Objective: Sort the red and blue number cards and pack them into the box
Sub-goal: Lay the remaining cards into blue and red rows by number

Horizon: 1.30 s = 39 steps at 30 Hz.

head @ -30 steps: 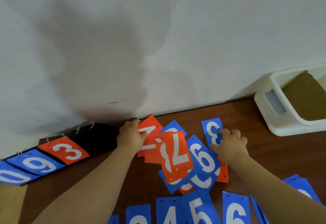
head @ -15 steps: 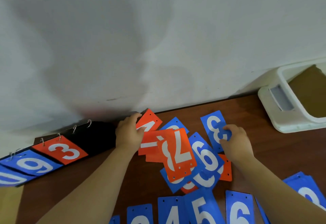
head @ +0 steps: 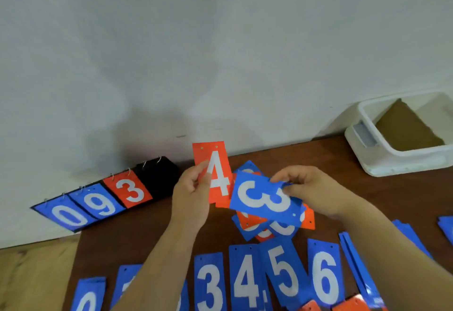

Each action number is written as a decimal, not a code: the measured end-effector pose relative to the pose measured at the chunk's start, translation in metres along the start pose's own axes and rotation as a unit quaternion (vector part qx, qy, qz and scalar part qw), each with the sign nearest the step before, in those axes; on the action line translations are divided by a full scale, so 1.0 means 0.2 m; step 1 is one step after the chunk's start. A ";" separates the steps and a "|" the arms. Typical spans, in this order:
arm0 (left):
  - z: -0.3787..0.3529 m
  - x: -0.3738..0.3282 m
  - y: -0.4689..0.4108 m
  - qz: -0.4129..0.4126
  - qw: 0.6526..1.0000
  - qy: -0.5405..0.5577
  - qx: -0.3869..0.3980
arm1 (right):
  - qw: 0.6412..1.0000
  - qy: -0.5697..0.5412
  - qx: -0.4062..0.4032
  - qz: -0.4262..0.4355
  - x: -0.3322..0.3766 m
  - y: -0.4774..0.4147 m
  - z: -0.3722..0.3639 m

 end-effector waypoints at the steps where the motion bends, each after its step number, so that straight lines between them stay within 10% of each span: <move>1: 0.02 -0.01 0.09 0.009 1.000 0.018 0.023 | 0.997 0.034 0.064 0.009 0.07 0.07 -0.03; 5: 0.09 -0.05 0.43 0.049 0.990 0.024 0.133 | 0.968 0.193 0.149 0.060 0.24 0.29 -0.15; 12: 0.33 -0.01 0.91 0.080 0.991 0.069 0.084 | 0.971 0.024 -0.217 0.093 0.22 0.65 -0.48; 21: 0.72 0.26 1.16 0.088 0.988 0.093 -0.091 | 0.995 0.012 -0.034 0.089 0.08 0.92 -1.05; 39: 1.16 0.81 1.42 0.219 0.962 -0.014 -0.165 | 0.932 0.362 -0.019 0.015 -0.58 0.30 -1.33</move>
Point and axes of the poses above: each hand's wrist, its own y-axis away from the middle knuckle, its own z-axis out of the back of the hand, x = y × z, the point moved 2 cm from there along -y, towards the middle knuckle, and after that the axes turned 5 degrees about -x, right-handed, at the moved point
